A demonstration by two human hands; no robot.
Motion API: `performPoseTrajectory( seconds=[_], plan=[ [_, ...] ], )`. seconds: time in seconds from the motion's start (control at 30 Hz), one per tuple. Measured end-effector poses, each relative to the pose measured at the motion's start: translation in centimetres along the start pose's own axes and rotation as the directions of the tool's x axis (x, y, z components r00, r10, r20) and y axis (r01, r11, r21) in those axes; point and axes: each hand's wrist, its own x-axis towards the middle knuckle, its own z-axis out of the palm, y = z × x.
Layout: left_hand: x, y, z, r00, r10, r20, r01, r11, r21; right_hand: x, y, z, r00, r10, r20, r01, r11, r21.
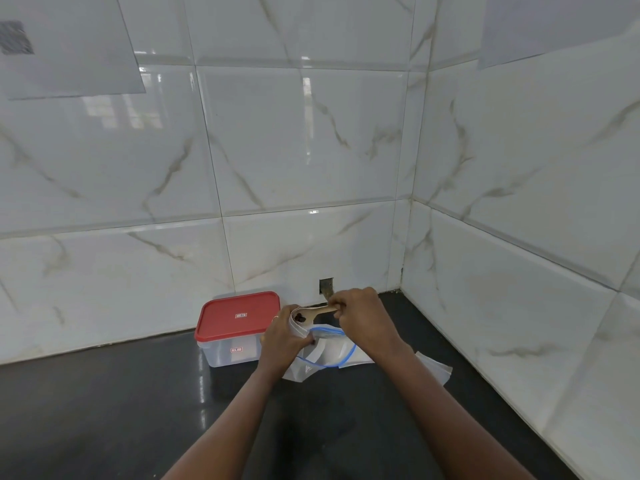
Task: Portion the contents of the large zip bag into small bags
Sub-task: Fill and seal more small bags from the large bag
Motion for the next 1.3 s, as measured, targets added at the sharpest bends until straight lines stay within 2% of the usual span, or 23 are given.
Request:
performPoseTrajectory(
  seconds=[0.1, 0.2, 0.27, 0.33, 0.4, 0.5, 0.63, 0.77, 0.97, 1.13, 1.3],
  plan=[
    [0.1, 0.1, -0.2, 1.0, 0.0, -0.006, 0.0, 1.0, -0.007, 0.0, -0.2, 0.1, 0.995, -0.093, 0.045, 0.096, 0.992, -0.083],
    [0.2, 0.1, -0.3, 1.0, -0.008, -0.007, 0.007, 1.0, -0.028, 0.1, -0.4, 0.0, 0.993, -0.104, 0.052, 0.11, 0.985, -0.135],
    [0.3, 0.0, -0.4, 1.0, -0.012, -0.01, 0.012, 0.999, -0.04, 0.0, -0.4, -0.5, 0.999, -0.042, -0.017, 0.04, 0.993, -0.112],
    [0.3, -0.1, -0.4, 1.0, -0.014, -0.014, 0.013, 0.999, -0.049, 0.0, 0.2, -1.2, 0.991, 0.082, -0.105, -0.09, 0.993, -0.076],
    [0.4, -0.1, -0.5, 1.0, -0.026, -0.013, 0.025, 0.998, -0.063, 0.0, 0.9, -1.7, 0.967, 0.223, -0.123, -0.233, 0.97, -0.071],
    [0.5, 0.0, -0.3, 0.999, -0.036, -0.009, 0.035, 0.997, -0.068, -0.3, 1.2, -1.4, 0.934, 0.35, -0.07, -0.354, 0.934, -0.054],
    [0.6, 0.3, 0.0, 0.999, -0.043, 0.008, 0.043, 0.998, -0.052, -1.0, 0.8, 0.4, 0.907, 0.416, 0.062, -0.413, 0.909, -0.047],
    [0.7, 0.4, 0.0, 0.999, -0.033, 0.01, 0.033, 0.998, -0.047, -1.1, 0.8, 3.3, 0.896, 0.441, 0.056, -0.443, 0.896, 0.034],
    [0.3, 0.3, 0.5, 0.998, -0.019, 0.067, 0.021, 0.999, -0.035, -1.5, 1.0, 7.7, 0.927, 0.375, 0.025, -0.376, 0.925, 0.048],
    [-0.3, 0.2, 1.0, 0.993, -0.022, 0.12, 0.026, 0.999, -0.032, -2.4, 1.9, 10.0, 0.964, 0.265, 0.0, -0.265, 0.963, -0.041],
    [-0.8, -0.5, 1.8, 0.968, -0.039, 0.25, 0.03, 0.999, 0.037, -4.5, 3.3, 11.3, 0.985, 0.171, -0.014, -0.17, 0.965, -0.199]
  ],
)
